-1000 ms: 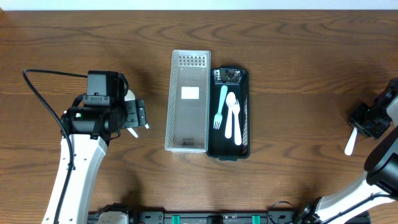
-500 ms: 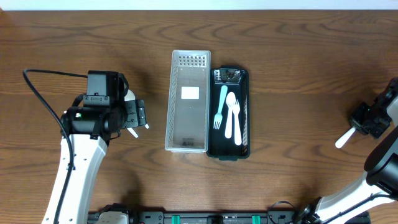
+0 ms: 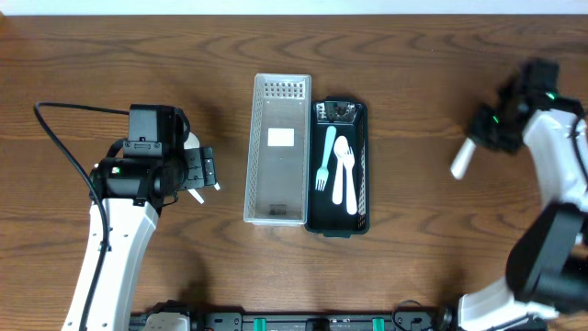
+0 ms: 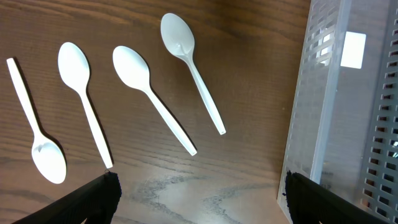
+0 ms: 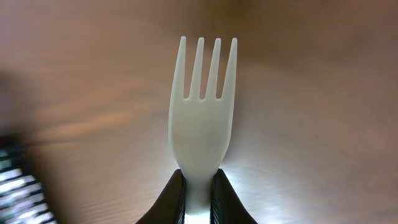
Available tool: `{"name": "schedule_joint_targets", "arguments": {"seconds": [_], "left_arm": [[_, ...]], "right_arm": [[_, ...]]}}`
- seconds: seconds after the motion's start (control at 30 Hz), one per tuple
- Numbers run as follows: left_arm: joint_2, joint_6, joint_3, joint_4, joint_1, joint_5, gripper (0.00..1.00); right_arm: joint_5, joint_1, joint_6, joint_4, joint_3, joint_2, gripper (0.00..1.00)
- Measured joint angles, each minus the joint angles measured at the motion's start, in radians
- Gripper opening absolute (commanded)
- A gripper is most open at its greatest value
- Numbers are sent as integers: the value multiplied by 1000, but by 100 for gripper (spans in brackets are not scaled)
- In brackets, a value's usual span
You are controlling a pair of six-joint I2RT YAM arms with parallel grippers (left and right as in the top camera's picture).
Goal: Pack container
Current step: 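Carry the last white fork into the black basket and release it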
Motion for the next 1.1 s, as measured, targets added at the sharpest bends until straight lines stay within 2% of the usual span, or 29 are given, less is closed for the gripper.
{"name": "schedule_joint_targets", "arguments": {"seconds": [0.13, 0.23, 0.37, 0.6, 0.67, 0.8, 0.83, 0.93, 1.1], "left_arm": [[0, 0, 0, 0, 0, 0, 87], [0, 0, 0, 0, 0, 0, 87], [0, 0, 0, -2, 0, 0, 87], [0, 0, 0, -3, 0, 0, 88], [0, 0, 0, -3, 0, 0, 88], [0, 0, 0, -3, 0, 0, 88], [0, 0, 0, -3, 0, 0, 100], [0, 0, 0, -3, 0, 0, 98], [0, 0, 0, -19, -1, 0, 98]], "right_arm": [[-10, 224, 15, 2, 92, -110, 1], [-13, 371, 43, 13, 110, -126, 1], [20, 526, 84, 11, 110, -71, 1], [86, 670, 132, 3, 109, 122, 3], [90, 687, 139, 2, 107, 184, 10], [96, 698, 152, -3, 99, 260, 36], [99, 698, 154, -3, 98, 263, 44], [105, 697, 154, -3, 99, 255, 52], [106, 690, 120, -37, 119, 204, 54]]}}
